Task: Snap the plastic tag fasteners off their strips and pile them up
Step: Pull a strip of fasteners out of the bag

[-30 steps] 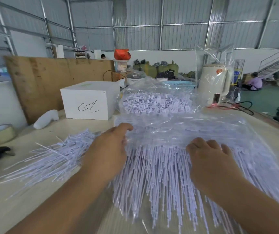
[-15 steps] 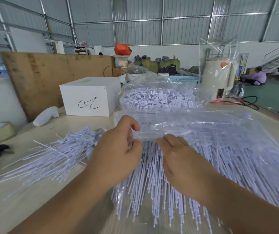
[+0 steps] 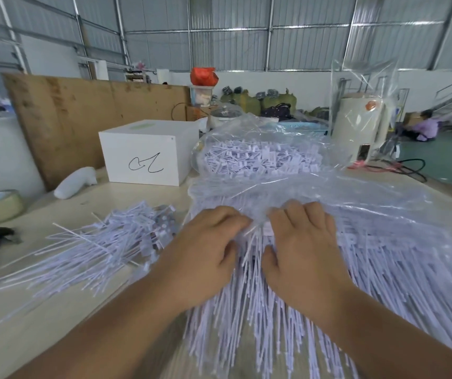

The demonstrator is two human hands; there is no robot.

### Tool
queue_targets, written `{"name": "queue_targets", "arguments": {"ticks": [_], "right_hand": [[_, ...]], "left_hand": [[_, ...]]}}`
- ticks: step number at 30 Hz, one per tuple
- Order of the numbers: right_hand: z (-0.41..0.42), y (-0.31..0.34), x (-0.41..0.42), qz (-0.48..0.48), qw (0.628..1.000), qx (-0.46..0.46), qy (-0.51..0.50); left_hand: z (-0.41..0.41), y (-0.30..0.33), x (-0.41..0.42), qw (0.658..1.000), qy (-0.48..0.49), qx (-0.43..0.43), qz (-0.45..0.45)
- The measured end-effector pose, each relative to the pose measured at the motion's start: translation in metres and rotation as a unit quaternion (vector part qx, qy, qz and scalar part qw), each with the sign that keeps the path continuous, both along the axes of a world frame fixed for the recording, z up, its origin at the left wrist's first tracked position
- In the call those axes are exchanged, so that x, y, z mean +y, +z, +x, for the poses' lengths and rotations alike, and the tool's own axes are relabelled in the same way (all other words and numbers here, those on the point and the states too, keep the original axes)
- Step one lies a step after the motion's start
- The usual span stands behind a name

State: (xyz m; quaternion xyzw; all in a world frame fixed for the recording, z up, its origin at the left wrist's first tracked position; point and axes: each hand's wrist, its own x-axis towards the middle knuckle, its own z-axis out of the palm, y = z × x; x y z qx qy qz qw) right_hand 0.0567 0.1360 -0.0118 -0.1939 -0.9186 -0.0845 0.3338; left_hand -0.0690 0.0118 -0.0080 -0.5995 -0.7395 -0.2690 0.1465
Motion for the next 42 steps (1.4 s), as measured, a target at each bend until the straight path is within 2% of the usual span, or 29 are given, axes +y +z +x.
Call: {"name": "queue_targets", "arguments": {"ticks": [4,6,9,10,11,14,15,17,19,22,25,27,32,34,38,40,42], "right_hand": [[0.011,0.012,-0.001,0.011,1.000,-0.018,0.008],[0.019,0.021,0.001,-0.004,1.000,0.002,0.023],[0.033,0.037,0.004,-0.052,0.996,0.046,0.063],[0.038,0.042,0.005,-0.066,0.993,0.053,0.077],[0.041,0.046,0.005,-0.074,0.992,0.058,0.087],[0.047,0.053,-0.003,-0.068,0.990,0.079,0.100],[0.049,0.054,-0.007,-0.065,0.989,0.085,0.104],[0.050,0.054,-0.017,-0.044,0.991,0.072,0.105],[0.051,0.050,-0.022,-0.026,0.993,0.045,0.104],[0.048,0.043,-0.021,-0.021,0.994,0.011,0.103],[0.044,0.042,-0.017,-0.052,0.993,0.002,0.109],[0.040,0.040,-0.015,-0.073,0.991,-0.005,0.108],[0.037,0.036,-0.011,-0.152,0.978,-0.049,0.137],[0.040,0.036,-0.004,-0.176,0.971,-0.060,0.151],[0.052,0.042,0.012,-0.242,0.954,-0.022,0.177],[0.058,0.046,0.021,-0.209,0.967,-0.048,0.140],[0.060,0.049,0.025,-0.175,0.976,-0.113,0.059]], "left_hand": [[-0.013,-0.010,0.006,1.000,-0.003,-0.017,0.002],[-0.018,-0.014,0.007,0.995,-0.016,-0.087,0.038],[-0.020,-0.014,0.007,0.965,-0.067,-0.244,0.071],[-0.019,-0.012,0.007,0.958,-0.066,-0.270,0.073],[-0.020,-0.013,0.007,0.958,-0.061,-0.270,0.069],[-0.022,-0.017,0.009,0.987,-0.010,-0.162,0.016],[-0.022,-0.017,0.009,0.988,-0.010,-0.154,0.010],[-0.014,-0.011,0.006,0.972,-0.048,-0.225,0.044],[-0.007,-0.005,0.002,0.944,-0.042,-0.315,0.090],[-0.003,0.002,-0.005,0.948,-0.029,-0.293,0.122],[0.010,0.016,-0.013,0.921,-0.144,-0.347,0.102],[0.020,0.021,-0.016,0.930,-0.184,-0.308,0.079],[0.031,0.029,-0.018,0.939,-0.154,-0.262,0.163],[0.032,0.031,-0.017,0.922,-0.152,-0.301,0.188],[0.032,0.036,-0.017,0.893,-0.149,-0.351,0.239],[0.030,0.041,-0.019,0.880,-0.138,-0.354,0.287],[0.023,0.043,-0.022,0.862,-0.139,-0.368,0.321]]}}
